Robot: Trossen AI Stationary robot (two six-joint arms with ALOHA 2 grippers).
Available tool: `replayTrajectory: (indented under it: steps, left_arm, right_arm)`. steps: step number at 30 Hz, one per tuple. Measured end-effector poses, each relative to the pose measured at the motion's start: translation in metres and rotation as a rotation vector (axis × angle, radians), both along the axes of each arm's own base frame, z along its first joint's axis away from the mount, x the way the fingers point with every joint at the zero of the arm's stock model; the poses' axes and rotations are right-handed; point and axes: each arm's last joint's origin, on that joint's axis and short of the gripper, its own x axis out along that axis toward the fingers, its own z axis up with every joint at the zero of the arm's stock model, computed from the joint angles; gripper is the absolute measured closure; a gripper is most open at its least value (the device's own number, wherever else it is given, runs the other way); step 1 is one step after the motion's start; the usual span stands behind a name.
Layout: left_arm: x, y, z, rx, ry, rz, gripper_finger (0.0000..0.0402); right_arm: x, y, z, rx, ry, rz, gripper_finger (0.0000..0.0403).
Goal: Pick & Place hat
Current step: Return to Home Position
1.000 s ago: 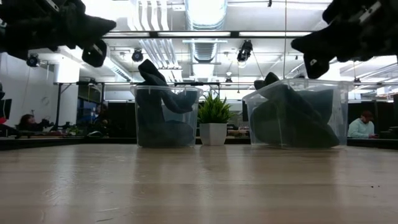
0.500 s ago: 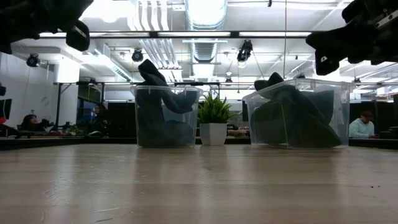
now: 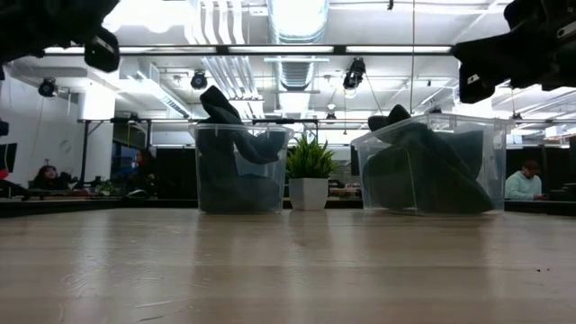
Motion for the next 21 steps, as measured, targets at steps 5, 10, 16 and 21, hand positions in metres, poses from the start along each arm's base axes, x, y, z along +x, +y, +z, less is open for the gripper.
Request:
replayTrajectory:
  steps: [5, 10, 16, 21]
  left_arm:
    - [0.0, 0.0, -0.002, -0.002, 0.016, 0.002, 0.04]
    - [-0.001, 0.0, -0.001, -0.011, 0.013, -0.001, 0.04]
    - [0.0, 0.0, -0.002, -0.022, 0.021, -0.003, 0.04]
    - [0.001, 0.0, -0.009, -0.023, 0.091, 0.0, 0.04]
  right_arm:
    - [-0.003, -0.001, 0.001, -0.029, -0.01, -0.009, 0.0394]
    - [-0.009, -0.003, 0.009, -0.062, -0.082, -0.04, 0.0394]
    - [-0.02, -0.006, 0.007, -0.054, -0.065, -0.077, 0.0394]
    - [-0.031, -0.008, 0.006, -0.053, -0.073, -0.073, 0.0394]
